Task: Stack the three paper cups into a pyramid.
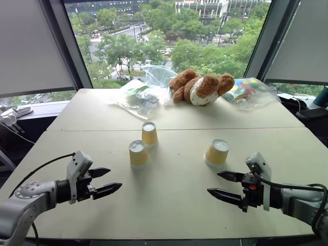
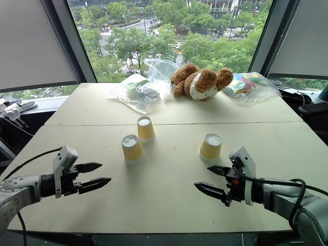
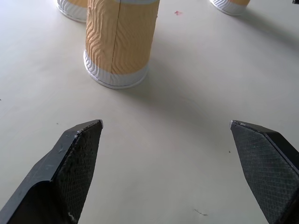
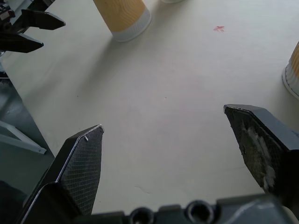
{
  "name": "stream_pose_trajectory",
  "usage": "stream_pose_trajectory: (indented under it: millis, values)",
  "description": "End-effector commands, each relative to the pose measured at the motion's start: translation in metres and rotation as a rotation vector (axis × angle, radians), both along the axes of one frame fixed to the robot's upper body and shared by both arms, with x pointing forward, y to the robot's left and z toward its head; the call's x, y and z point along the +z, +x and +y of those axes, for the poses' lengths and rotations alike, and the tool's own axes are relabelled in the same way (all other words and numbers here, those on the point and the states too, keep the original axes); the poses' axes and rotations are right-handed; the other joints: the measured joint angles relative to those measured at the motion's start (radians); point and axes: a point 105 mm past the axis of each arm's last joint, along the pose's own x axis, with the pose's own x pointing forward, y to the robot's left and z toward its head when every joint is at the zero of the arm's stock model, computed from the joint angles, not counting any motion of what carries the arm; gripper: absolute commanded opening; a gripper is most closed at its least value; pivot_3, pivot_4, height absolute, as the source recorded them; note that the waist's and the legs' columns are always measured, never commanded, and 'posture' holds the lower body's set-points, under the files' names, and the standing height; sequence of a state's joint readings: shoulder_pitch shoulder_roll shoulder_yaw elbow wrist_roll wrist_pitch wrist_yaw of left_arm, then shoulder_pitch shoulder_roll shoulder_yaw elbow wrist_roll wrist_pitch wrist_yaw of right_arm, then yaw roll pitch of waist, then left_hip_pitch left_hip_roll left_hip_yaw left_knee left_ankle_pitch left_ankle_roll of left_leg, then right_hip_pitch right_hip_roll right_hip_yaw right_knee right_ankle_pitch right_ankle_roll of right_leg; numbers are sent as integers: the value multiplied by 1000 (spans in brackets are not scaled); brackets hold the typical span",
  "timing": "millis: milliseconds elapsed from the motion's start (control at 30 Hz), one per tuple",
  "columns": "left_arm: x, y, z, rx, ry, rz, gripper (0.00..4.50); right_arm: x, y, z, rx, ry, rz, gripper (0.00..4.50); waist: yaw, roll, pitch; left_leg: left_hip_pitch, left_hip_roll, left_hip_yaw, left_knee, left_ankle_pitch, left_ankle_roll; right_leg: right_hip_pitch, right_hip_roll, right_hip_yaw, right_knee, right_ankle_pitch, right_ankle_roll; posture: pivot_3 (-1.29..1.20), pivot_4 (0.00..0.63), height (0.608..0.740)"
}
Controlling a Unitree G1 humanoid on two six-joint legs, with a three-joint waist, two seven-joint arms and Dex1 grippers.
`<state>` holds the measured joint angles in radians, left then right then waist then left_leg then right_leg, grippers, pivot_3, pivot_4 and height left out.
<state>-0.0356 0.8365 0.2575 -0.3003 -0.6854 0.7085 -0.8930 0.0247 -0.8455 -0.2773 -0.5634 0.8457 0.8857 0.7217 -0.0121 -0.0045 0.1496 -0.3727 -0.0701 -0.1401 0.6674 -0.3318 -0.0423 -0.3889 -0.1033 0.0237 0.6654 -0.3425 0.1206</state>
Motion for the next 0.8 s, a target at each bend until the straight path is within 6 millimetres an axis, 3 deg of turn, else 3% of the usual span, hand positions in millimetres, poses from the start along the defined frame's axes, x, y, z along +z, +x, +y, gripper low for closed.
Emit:
stream_pose_trajectory:
  millis: [33,200,500,800]
  values:
    - [16,6,0,-5,6,-67,4487,7,0,7,28,2,-43,4500,0,0,0,0,0,0,0,0,0,0,0,0,0,0,0,0,150,740]
    - [29,22,-3,0,-3,-142,4487,7,1,10,29,6,-52,4500,0,0,0,0,0,0,0,0,0,0,0,0,0,0,0,0,150,740]
    - [28,79,-32,-98,-3,-264,4487,8,6,20,33,15,-72,4500,-5,0,0,-1,-1,0,1,1,-1,0,0,-1,1,0,1,0,150,740]
    - [30,100,-57,-180,-75,-281,4487,11,2,26,5,36,-102,4500,-6,-1,0,-1,-1,0,2,1,-1,-1,0,-1,2,1,1,0,150,740]
